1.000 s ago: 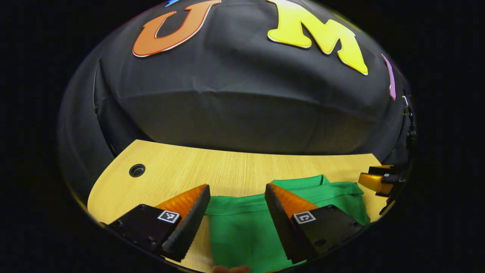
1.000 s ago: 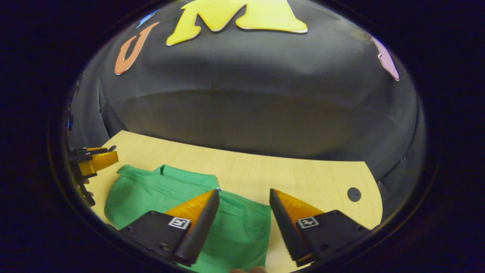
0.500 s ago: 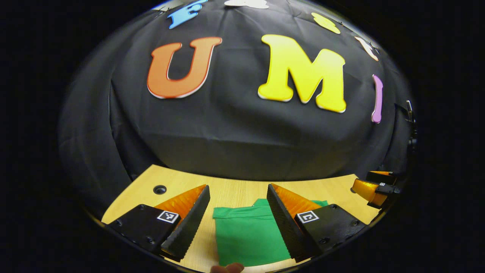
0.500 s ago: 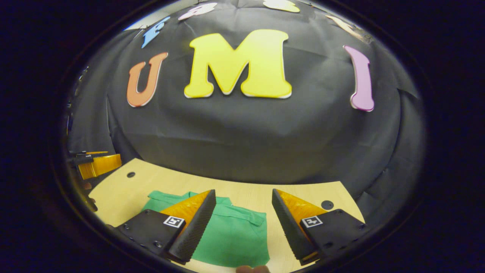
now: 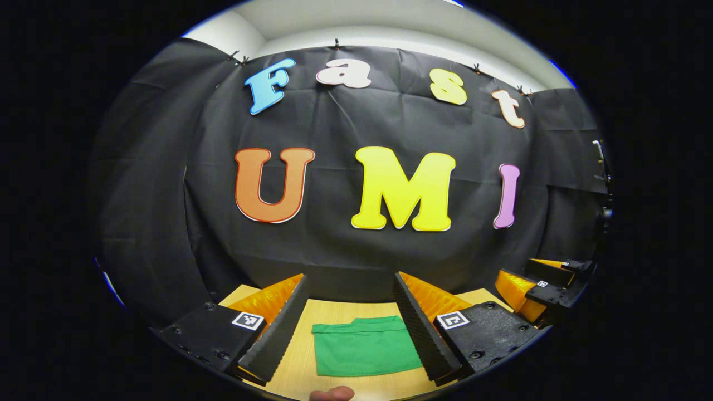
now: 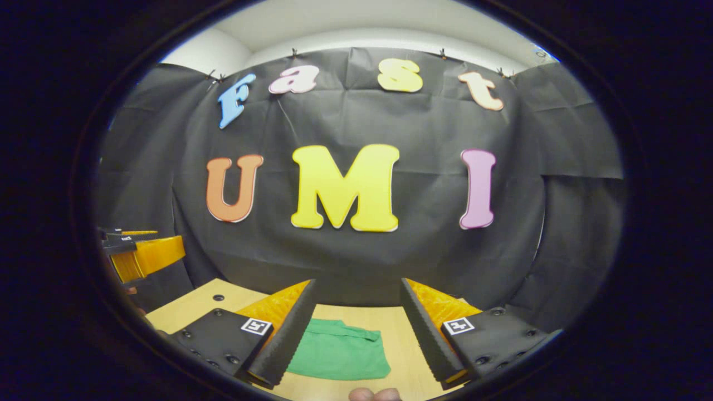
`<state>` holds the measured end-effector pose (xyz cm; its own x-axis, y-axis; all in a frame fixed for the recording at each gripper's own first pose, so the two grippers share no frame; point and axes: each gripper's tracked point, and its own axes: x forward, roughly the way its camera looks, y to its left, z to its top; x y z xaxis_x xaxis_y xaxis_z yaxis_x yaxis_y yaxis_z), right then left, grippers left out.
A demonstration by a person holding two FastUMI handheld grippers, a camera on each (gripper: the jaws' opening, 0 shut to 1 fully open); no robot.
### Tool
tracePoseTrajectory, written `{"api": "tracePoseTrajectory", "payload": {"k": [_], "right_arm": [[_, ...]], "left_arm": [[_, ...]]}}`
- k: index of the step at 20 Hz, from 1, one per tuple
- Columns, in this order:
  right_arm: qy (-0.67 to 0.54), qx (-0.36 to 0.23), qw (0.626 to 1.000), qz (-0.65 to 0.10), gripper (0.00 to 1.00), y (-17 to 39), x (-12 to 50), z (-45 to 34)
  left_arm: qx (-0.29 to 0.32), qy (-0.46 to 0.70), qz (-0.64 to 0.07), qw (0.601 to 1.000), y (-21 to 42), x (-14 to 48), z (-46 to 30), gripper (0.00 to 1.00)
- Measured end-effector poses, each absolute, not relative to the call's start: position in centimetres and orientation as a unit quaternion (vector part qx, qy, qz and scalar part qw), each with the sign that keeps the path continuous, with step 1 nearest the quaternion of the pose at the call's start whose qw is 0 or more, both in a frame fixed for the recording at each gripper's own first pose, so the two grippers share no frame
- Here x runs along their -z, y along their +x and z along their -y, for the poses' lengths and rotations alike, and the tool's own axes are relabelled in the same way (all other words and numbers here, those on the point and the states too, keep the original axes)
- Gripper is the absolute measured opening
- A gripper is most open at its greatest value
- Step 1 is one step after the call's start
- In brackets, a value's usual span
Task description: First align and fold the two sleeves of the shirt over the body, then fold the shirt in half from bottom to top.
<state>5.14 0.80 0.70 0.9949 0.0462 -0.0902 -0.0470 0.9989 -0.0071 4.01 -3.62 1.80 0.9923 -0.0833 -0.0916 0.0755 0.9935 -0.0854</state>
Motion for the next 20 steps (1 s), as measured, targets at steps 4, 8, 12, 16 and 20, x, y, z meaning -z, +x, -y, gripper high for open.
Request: {"api": "tracePoseTrajectory", "payload": {"k": [4,8,12,16,20], "right_arm": [[-0.021,-0.029,0.999,-0.024,0.95,1.4,-2.5,-1.8],[-0.013,-0.024,0.999,-0.03,0.95,-0.5,-2.3,-2.1],[-0.011,-0.029,0.999,-0.043,0.95,-1.8,-1.3,-2.6],[-0.029,-0.035,0.998,-0.039,0.96,-1.9,-1.0,-3.2],[-0.013,-0.029,0.999,-0.026,0.96,-1.6,-2.0,-3.1]], "left_arm": [[0.036,-0.034,-0.033,0.998,0.8,-3.5,2.7,0.97],[0.025,-0.039,-0.03,0.998,-1.5,-3.4,2.3,0.96],[0.02,-0.042,-0.05,0.998,-2.6,-1.8,2.0,0.97],[0.024,-0.032,-0.045,0.998,-2.2,-1.9,2.2,0.97],[0.024,-0.022,-0.037,0.999,-2.1,-2.4,2.4,0.97]]}}
